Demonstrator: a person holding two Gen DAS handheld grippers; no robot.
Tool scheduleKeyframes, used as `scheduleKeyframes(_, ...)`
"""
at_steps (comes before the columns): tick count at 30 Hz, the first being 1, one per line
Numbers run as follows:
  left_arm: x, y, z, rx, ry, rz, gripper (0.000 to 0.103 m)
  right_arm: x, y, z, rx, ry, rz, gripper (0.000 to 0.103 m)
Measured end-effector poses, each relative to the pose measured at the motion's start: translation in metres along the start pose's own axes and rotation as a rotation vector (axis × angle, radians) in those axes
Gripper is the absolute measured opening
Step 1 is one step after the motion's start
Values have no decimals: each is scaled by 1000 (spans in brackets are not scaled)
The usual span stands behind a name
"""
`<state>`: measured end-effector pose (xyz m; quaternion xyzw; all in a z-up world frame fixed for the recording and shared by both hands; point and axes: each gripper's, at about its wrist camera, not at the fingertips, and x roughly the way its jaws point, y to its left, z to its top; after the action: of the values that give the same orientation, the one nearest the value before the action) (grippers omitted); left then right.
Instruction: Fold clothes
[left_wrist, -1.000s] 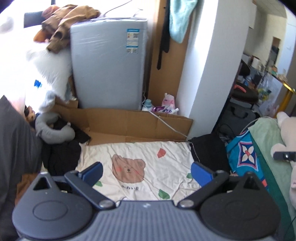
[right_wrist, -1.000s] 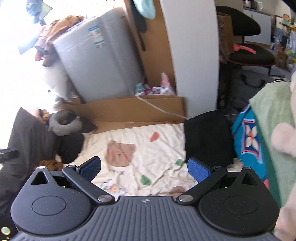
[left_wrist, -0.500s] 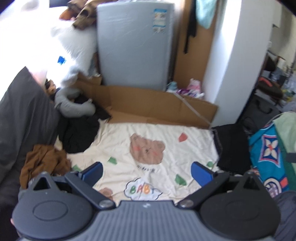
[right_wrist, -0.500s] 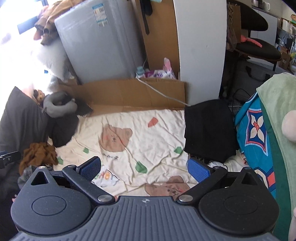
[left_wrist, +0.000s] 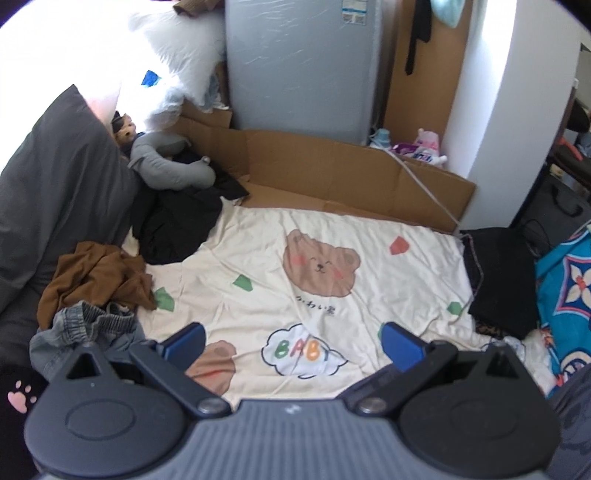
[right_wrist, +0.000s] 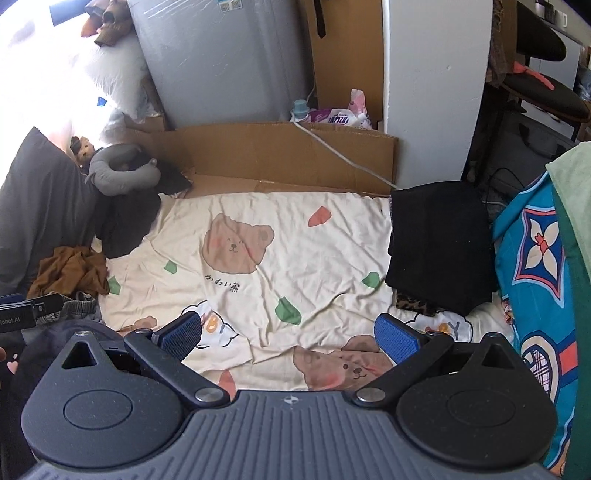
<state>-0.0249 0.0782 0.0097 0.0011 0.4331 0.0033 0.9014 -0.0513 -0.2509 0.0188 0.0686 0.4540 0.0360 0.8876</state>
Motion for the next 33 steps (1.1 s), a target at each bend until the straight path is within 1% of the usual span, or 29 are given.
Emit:
scheduleKeyframes(3,4,2,-4,-10,-9,25,102,7,4,2,17,2,24,103)
scheduleKeyframes(6,9,1,-5,-19,-2,40,102,16,17,7,-42,20,-24,103)
scheduleKeyframes(9,10,2,-4,-37,-4,46,102,19,23,10,-88,27,-48,103)
scheduleKeyframes(12,8,0,-5,-31,-8,57,102,19,19,9,-53,30,-46,103)
scheduleKeyframes(14,7,-1,-5,-32,-12,63,102,19,16,8,-53,31,-48,103)
scheduleKeyframes(17,4,2,-5,-52,0,42,102,18,13,6,-53,33,-50,103)
scheduleKeyframes(21,4,1,-8,-48,10,55,102,20,9,2,-31,32,-51,103)
scheduleKeyframes(26,4,-1,-11,-43,8,65,102,26,16,-7,-72,44,-65,103)
scheduleKeyframes(28,2,1,-11,-59,5,49,102,25,16,-7,-73,39,-71,103)
scheduleKeyframes(31,0,2,-12,-71,0,57,102,27,14,-8,-62,43,-70,103)
scheduleKeyframes(33,1,1,-13,-59,-2,63,102,28,13,-8,-53,44,-69,103)
